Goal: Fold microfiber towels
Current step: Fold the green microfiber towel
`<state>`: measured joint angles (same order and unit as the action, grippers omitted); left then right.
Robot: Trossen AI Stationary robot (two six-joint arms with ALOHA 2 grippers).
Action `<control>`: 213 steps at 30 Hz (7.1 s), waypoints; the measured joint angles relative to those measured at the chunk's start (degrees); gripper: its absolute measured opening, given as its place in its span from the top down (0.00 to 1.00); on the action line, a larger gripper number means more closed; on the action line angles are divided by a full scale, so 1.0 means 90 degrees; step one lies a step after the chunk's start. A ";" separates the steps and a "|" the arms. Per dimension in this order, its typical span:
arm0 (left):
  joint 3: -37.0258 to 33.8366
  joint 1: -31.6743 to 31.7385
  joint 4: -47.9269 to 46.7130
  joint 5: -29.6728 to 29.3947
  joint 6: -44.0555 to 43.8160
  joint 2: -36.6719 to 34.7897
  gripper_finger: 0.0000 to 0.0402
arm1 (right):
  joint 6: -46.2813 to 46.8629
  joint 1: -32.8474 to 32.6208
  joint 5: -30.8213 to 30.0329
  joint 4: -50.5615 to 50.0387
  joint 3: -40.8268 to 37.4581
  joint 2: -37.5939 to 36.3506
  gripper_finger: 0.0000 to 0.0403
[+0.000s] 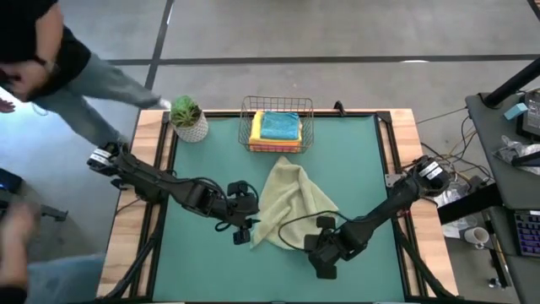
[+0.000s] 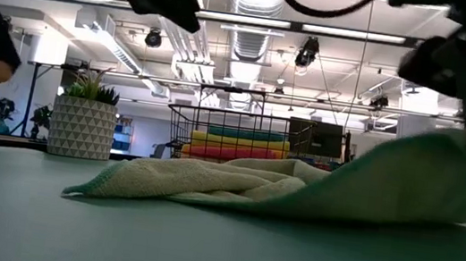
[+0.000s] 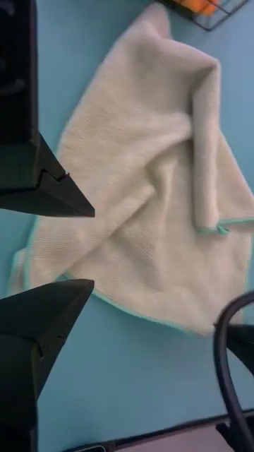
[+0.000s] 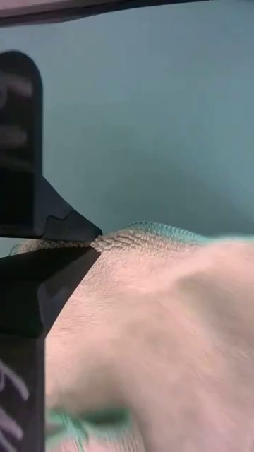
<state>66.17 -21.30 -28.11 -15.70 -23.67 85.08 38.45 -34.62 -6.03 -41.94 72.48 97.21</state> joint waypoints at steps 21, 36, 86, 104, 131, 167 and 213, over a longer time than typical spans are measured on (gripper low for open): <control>0.0036 -0.0154 0.2734 -0.0072 0.0687 0.1204 0.66 | 0.0008 0.0870 -0.0181 -0.1138 0.1480 -0.0155 0.98; 0.0024 -0.0190 0.2964 0.0016 0.0720 0.1432 0.66 | -0.0121 0.1234 -0.0279 -0.1318 0.2066 -0.0158 0.98; 0.0019 -0.0567 -0.0152 -0.0121 -0.0514 0.1465 0.66 | -0.0196 0.0999 -0.1007 -0.4242 0.4710 -0.0163 0.98; 0.0015 -0.0685 -0.0257 0.0075 -0.0780 0.1447 0.82 | -0.0290 0.0999 -0.1007 -0.4269 0.4710 -0.0163 0.98; 0.2470 -0.0688 -0.4058 0.0207 -0.0017 0.0235 1.00 | -0.0562 0.0252 -0.1001 -0.4516 0.4735 -0.0523 0.98; 0.5934 -0.0673 -0.6246 -0.2772 0.2242 0.0422 1.00 | 0.0071 -0.0360 -0.4666 -0.4560 0.4734 -0.1156 0.98; 0.5734 -0.1018 -0.6279 -0.1312 0.0140 0.0560 1.00 | 0.0596 -0.1096 -0.4216 -0.3911 0.4511 -0.1192 0.98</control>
<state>117.78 -30.46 -84.62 -27.51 -22.42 90.13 43.82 -44.48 -43.97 -77.14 113.08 86.48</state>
